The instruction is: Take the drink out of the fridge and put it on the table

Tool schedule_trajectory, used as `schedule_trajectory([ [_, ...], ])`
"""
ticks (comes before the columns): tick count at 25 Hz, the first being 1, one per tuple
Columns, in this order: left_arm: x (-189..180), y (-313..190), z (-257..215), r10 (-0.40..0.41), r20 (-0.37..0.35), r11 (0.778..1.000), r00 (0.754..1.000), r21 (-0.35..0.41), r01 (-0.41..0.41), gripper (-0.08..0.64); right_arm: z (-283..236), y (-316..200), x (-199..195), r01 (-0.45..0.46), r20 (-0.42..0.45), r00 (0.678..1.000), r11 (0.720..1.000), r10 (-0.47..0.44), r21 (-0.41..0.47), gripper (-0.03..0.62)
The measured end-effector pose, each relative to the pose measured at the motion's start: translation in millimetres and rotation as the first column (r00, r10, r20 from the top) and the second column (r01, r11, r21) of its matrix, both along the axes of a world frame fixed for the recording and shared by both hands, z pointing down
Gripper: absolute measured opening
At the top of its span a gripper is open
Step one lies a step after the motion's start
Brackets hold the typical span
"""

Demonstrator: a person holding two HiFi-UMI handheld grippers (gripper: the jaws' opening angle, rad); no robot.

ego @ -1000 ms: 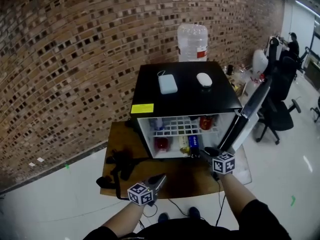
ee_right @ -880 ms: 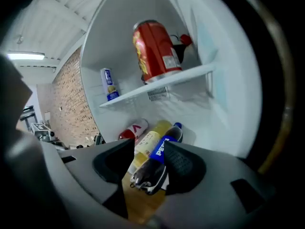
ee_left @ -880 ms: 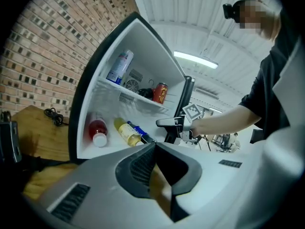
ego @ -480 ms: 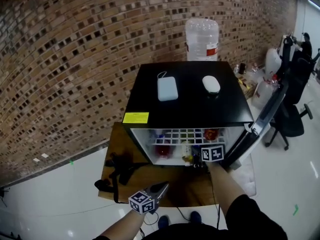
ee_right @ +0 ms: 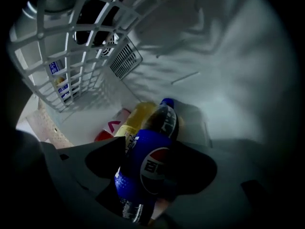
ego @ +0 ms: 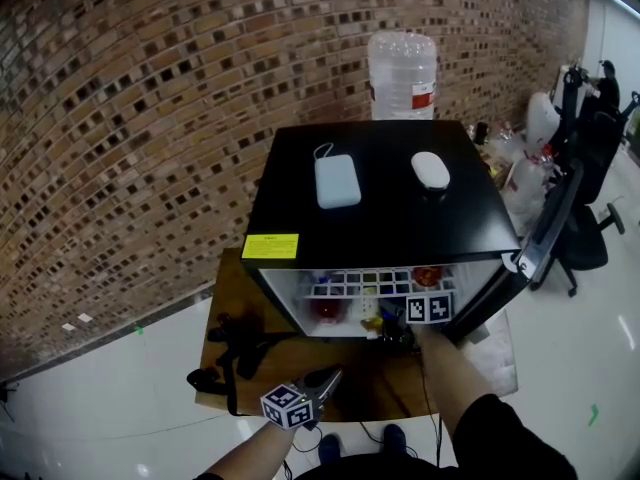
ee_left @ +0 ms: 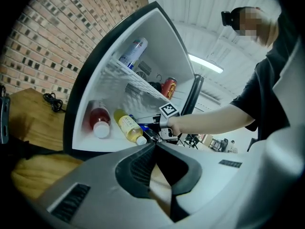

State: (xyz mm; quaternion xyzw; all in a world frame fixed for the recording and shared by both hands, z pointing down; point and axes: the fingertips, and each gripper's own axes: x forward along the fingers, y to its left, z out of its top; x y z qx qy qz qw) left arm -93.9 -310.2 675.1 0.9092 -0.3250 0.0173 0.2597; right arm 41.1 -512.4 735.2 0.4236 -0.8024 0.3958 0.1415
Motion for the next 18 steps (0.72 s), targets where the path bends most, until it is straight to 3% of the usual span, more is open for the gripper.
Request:
schedule_trajectory([
  [6, 2.4, -15.0, 0.6, -0.013, -0.034, 1.000, 0.999, 0.009, 0.014, 0.012, -4.5, 6.5, -9.8, 0.009, 0.123, 0.992, 1.000, -0.006, -0.024, 0.296],
  [18, 12.6, -32.0, -2.6, -0.025, -0.106, 0.999, 0.994, 0.029, 0.028, 0.012, -10.6, 65.1, -26.1, 0.099, 0.240, 0.962, 0.984, -0.132, 0.147, 0.279],
])
